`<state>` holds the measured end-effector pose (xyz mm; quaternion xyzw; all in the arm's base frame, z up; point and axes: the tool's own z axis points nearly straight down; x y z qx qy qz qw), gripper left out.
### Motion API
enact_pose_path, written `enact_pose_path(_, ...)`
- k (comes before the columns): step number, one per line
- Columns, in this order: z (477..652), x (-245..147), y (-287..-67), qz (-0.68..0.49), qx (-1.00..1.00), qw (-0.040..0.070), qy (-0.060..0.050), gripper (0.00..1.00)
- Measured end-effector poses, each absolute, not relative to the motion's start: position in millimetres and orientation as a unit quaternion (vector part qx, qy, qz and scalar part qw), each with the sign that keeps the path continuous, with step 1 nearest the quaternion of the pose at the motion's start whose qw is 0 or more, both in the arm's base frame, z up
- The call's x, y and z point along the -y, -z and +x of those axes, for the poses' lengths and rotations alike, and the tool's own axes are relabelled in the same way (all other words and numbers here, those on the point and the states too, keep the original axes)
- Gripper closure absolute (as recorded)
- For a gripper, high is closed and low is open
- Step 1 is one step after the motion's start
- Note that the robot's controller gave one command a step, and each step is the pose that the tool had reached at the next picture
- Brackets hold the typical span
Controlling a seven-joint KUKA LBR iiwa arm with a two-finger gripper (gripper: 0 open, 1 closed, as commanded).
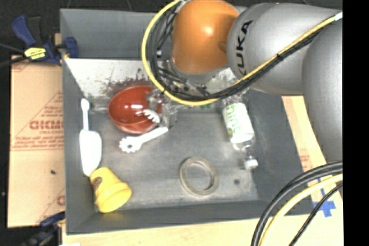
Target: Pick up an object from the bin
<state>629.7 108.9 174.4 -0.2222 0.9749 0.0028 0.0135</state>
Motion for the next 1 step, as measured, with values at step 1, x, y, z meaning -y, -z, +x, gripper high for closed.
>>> enact_pose_path(1,595.7,-123.0,-104.0,-0.237,-0.971,0.015,-0.003,1.0)
